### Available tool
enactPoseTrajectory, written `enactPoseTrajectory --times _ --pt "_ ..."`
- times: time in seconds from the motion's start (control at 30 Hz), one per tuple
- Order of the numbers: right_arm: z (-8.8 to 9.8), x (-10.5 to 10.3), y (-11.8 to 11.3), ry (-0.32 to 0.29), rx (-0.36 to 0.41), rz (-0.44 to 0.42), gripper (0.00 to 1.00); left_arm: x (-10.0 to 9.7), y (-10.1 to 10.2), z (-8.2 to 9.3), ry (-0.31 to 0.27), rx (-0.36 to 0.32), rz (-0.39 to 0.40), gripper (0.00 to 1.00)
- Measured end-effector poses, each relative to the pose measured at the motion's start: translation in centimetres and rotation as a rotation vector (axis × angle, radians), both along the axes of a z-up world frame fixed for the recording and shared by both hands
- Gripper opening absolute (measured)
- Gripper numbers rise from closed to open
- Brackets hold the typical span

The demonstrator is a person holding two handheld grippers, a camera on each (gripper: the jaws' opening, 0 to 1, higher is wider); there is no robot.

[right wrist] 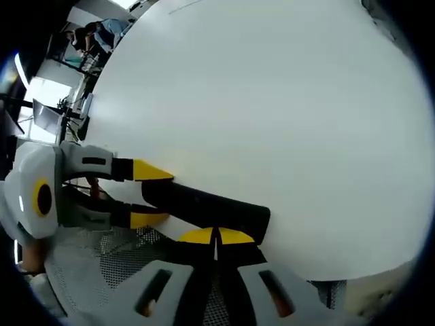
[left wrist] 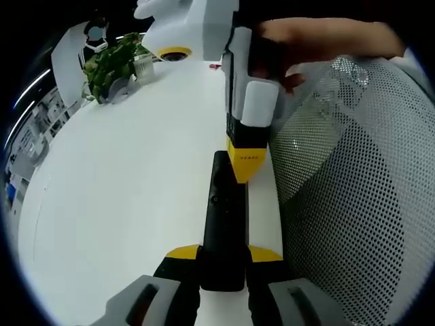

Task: Press the specified remote control buttons in sequence, fully releasing each button before pressing the next.

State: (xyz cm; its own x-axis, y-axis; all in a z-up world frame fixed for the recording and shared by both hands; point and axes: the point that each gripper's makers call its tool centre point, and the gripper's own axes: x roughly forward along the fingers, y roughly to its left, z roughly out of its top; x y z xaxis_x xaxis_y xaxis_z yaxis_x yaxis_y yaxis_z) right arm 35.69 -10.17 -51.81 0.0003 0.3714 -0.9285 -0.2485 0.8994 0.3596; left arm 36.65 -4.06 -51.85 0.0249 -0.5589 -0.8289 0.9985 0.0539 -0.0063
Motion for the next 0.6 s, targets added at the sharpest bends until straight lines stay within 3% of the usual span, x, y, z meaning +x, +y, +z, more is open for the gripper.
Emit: enactPoseTrajectory --times 0.13,0.4,0.6 --pt "0.04 -0.05 0.11 -0.001 -0.014 0.009 0.0 -0.01 -0.01 0.0 -0.001 0.0 0.0 0.25" --pt "0.01 0.18 -0.02 0.012 0.045 -0.019 0.0 0.03 -0.05 0.01 -0.004 0.007 -0.005 0.25" --pt "0.4 0.54 0.18 -0.044 0.049 0.015 0.0 0.05 -0.06 0.01 -0.004 0.016 -0.007 0.25"
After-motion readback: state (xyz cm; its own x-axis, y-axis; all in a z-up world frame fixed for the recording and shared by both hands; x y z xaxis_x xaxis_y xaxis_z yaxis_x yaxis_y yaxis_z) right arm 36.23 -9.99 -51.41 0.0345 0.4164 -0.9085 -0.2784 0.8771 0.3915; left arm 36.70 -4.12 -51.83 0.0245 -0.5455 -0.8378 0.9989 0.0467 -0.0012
